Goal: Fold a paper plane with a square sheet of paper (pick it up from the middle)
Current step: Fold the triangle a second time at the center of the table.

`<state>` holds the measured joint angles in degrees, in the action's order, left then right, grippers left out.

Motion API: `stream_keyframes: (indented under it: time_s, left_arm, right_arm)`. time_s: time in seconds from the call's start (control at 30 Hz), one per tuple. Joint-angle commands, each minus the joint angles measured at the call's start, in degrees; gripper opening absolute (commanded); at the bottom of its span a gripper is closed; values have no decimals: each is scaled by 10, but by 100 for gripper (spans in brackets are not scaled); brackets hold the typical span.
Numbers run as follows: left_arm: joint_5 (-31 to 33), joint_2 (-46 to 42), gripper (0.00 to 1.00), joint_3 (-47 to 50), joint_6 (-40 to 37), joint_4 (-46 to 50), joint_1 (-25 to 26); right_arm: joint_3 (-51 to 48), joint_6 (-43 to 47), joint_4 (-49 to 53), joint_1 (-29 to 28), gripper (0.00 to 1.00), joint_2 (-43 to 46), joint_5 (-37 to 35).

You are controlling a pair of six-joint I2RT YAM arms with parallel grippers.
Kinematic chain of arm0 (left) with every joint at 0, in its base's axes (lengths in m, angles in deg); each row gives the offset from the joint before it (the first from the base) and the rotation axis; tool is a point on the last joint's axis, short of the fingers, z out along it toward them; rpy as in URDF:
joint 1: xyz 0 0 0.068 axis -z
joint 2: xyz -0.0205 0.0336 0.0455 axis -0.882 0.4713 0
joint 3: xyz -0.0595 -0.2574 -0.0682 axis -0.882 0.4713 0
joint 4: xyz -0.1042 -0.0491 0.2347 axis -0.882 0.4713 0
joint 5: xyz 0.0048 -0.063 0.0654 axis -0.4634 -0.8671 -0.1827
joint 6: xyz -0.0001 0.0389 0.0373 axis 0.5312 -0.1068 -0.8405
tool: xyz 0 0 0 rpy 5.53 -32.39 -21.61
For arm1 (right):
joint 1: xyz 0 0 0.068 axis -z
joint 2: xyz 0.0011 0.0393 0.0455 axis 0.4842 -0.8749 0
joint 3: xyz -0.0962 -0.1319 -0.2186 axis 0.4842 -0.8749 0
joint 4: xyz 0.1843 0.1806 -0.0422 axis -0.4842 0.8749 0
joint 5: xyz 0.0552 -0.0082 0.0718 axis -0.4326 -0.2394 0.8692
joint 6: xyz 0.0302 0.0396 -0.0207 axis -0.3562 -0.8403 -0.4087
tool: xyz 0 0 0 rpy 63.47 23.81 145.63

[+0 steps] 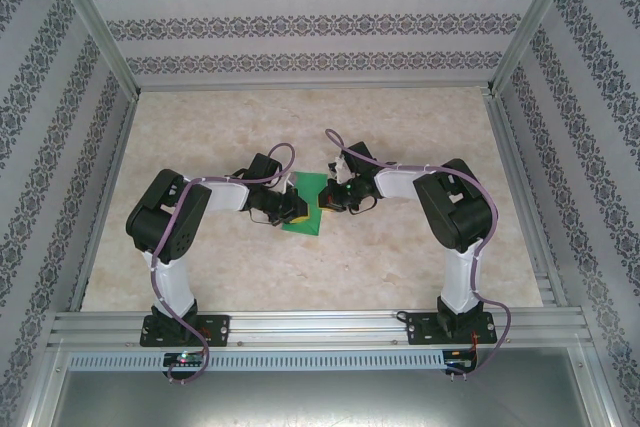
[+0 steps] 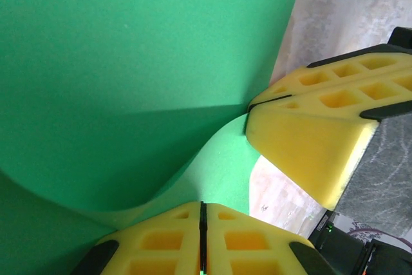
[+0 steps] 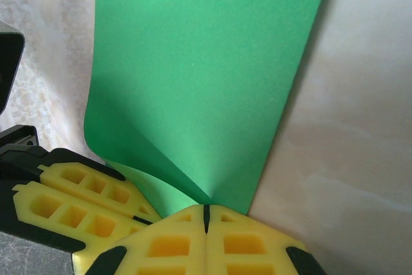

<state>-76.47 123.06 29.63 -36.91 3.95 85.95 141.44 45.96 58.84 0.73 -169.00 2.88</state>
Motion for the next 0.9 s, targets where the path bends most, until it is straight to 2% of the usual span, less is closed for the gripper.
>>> stream_keyframes:
  time_s: [0.0, 0.23, 0.37, 0.47, 0.57, 0.87]
  left_arm:
    - [30, 9, 11, 2, -17, 48, 7]
    - [62, 8, 11, -3, -29, 98, 8]
    - [75, 9, 11, -2, -28, 106, 10]
    - [81, 9, 10, -2, -25, 108, 10]
    - [81, 11, 10, -4, -24, 107, 12]
    - [86, 12, 9, -3, -19, 104, 13]
  right_arm:
    - [10, 18, 21, 3, 0, -16, -9]
    - [15, 2, 35, 5, 11, 10, -17]
    - [11, 2, 52, 9, 16, 46, -50]
    - [2, 6, 56, 9, 16, 64, -66]
    - [0, 13, 53, 2, 12, 66, -60]
    - [28, 9, 48, -27, 4, 20, -44]
